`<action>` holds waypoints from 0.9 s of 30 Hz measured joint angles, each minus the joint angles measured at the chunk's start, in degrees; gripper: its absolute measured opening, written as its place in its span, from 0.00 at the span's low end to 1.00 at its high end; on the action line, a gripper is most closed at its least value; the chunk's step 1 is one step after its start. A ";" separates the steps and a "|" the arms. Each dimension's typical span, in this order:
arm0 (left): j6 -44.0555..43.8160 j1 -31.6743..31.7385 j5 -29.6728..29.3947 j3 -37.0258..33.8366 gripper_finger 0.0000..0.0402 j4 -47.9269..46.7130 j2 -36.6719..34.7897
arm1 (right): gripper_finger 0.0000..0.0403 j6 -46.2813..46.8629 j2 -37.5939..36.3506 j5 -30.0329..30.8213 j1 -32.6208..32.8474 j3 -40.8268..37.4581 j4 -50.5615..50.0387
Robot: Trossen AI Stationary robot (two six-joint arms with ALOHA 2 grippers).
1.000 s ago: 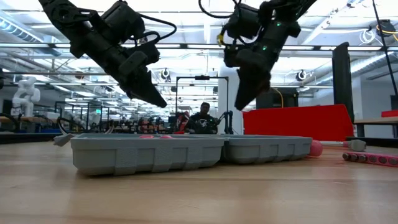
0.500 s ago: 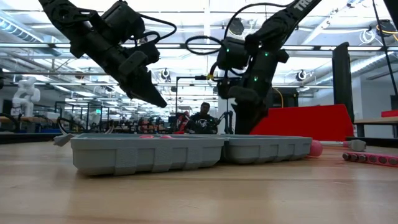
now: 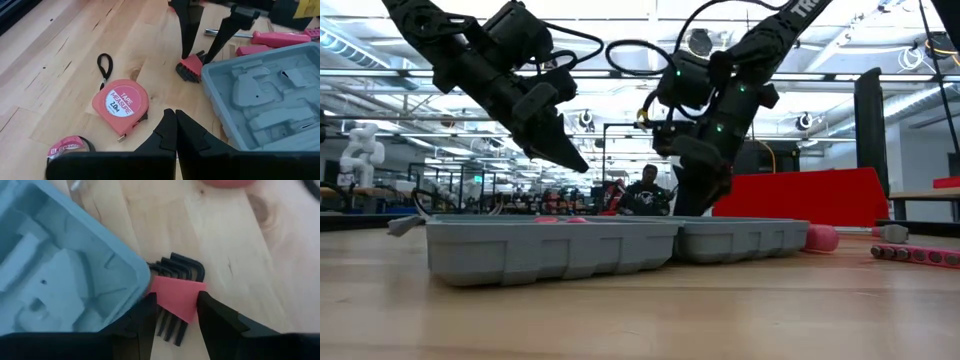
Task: Prefit tool cases
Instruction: Put the hex key set into the toolbox
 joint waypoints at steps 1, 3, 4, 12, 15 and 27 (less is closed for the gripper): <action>0.00 0.00 -0.02 0.00 0.00 0.00 0.00 | 0.33 -0.46 0.47 -0.14 0.16 0.08 0.36; 0.02 -0.02 -0.08 0.00 0.00 0.00 0.00 | 0.33 -1.11 1.17 -0.35 0.48 0.18 0.83; 0.02 -0.01 -0.13 0.00 0.00 0.00 0.00 | 0.33 -1.30 1.45 -0.22 0.68 0.22 0.99; 0.04 0.00 -0.33 0.00 0.00 0.01 0.01 | 0.33 -3.01 1.93 9.41 2.40 0.24 -0.01; 0.02 -0.02 -0.33 0.00 0.00 0.04 0.00 | 0.33 -1.38 1.92 15.64 1.05 0.17 -1.84; 0.00 0.00 -0.32 0.00 0.00 0.00 0.02 | 0.33 -6.14 -2.13 11.93 -2.88 -0.32 -2.75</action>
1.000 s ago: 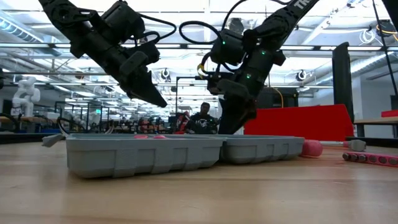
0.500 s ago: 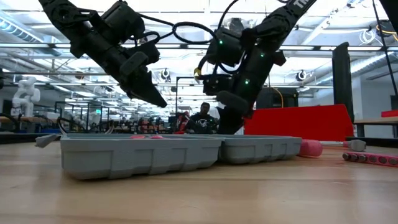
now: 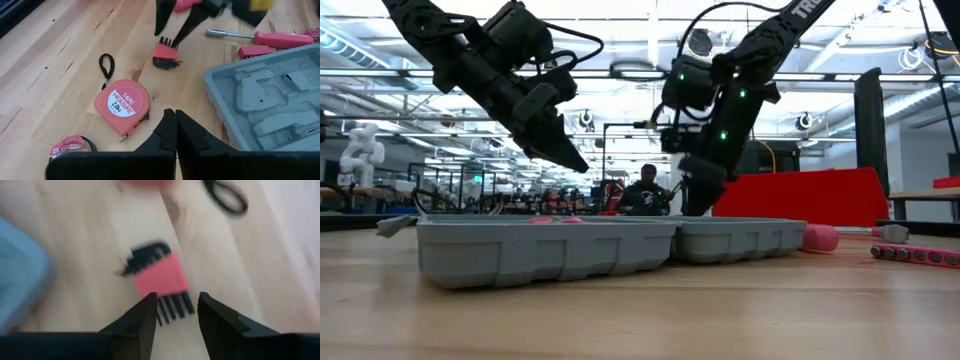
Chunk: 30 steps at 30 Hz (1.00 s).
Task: Prefit tool cases
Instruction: Put the hex key set into the toolbox
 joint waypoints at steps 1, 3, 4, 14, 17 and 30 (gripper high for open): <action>0.02 -0.02 0.01 0.00 0.00 0.00 0.00 | 0.33 -1.04 -0.48 -1.44 -0.40 0.09 0.26; 0.02 -0.02 0.00 0.00 0.00 0.00 0.00 | 0.33 -1.83 -0.71 -4.33 -1.16 0.13 0.61; 0.04 0.00 0.00 0.00 0.00 0.01 0.00 | 0.33 -2.46 -0.58 -5.33 -1.39 0.12 0.60; 0.17 0.00 -0.37 0.00 0.00 0.04 0.00 | 0.37 -12.89 -0.18 -9.80 -0.93 0.72 2.68; 0.20 0.00 -0.48 0.00 0.00 0.04 0.00 | 0.42 -13.83 -0.20 -9.50 -1.03 0.74 2.61; 0.59 -0.01 -0.64 -0.02 0.00 1.32 0.00 | 0.57 -14.54 4.35 -7.82 -1.43 1.08 3.51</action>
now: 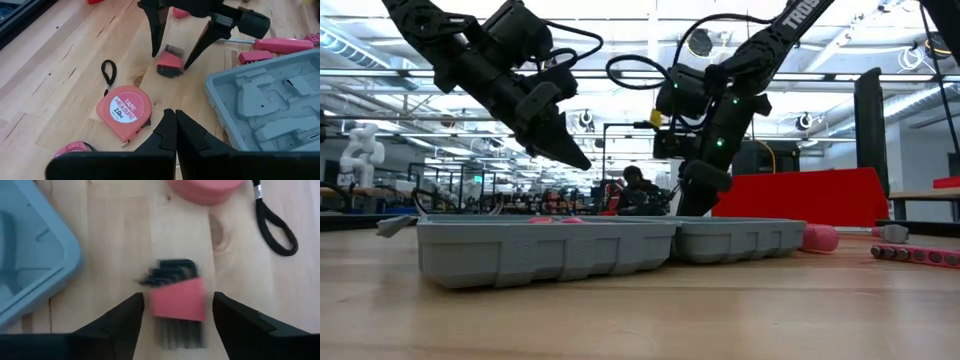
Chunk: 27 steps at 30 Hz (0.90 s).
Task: Prefit tool cases
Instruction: Put the hex key set into the toolbox
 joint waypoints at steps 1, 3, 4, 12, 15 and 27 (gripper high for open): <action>0.01 0.01 0.00 0.00 0.00 0.08 0.00 | 0.56 0.08 0.87 -0.18 -0.19 0.08 0.01; 0.01 0.00 0.00 0.00 0.00 -0.04 0.00 | 0.54 0.34 2.33 0.02 -0.31 0.16 -0.53; 0.01 0.01 0.00 0.00 0.00 0.05 0.00 | 0.52 0.78 2.63 0.11 -0.36 0.20 -0.64; 1.37 0.01 -0.07 0.00 0.00 0.05 0.00 | 0.06 4.31 2.83 0.12 -0.77 0.19 0.27; 1.36 0.07 -0.26 0.00 0.00 0.05 0.00 | 0.02 6.47 2.74 -0.85 -0.86 0.43 0.12; 1.07 0.01 -0.42 0.00 0.00 -0.04 0.00 | 0.00 9.18 -6.97 -3.33 -2.00 0.07 0.51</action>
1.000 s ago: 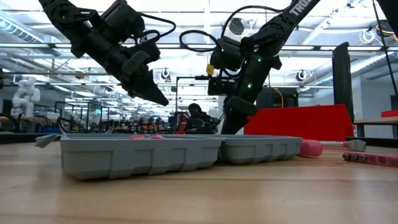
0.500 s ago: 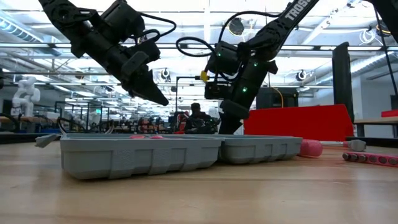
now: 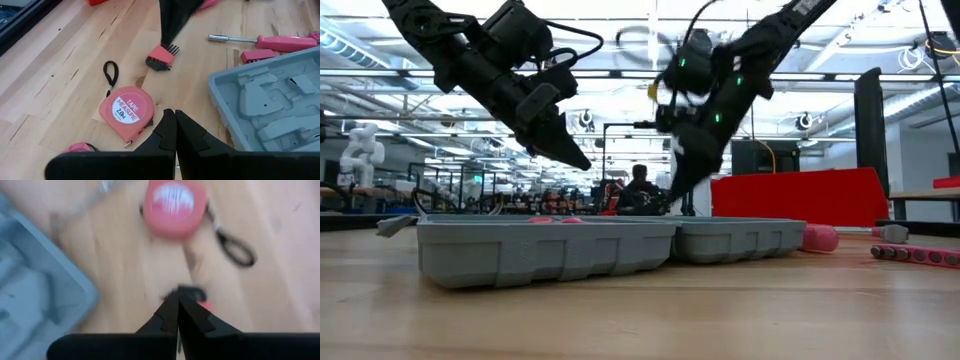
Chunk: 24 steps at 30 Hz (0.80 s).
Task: Prefit tool cases
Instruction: Put the hex key set into the toolbox
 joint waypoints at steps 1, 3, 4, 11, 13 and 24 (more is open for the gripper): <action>0.00 0.00 0.00 0.00 0.00 -0.08 0.00 | 0.00 0.00 -0.99 0.00 -0.15 0.01 0.13; 0.00 -0.02 0.00 0.00 0.00 0.03 0.00 | 0.00 -0.43 -2.47 0.17 -0.31 0.00 0.11; 0.00 -0.04 0.00 0.00 0.00 -0.02 0.00 | 0.00 -0.77 -3.11 0.45 -0.35 0.00 0.21; 0.19 -0.04 0.00 0.00 0.00 -0.02 0.00 | 0.06 -9.99 -2.13 0.06 -0.89 -0.02 0.70; 0.31 -0.04 0.00 0.00 0.00 0.05 0.00 | 0.12 -10.29 -1.18 -0.27 -0.94 0.01 1.14; 0.39 -0.07 0.00 0.00 0.00 0.01 0.00 | 0.54 -6.72 5.57 -1.92 -0.92 0.00 2.16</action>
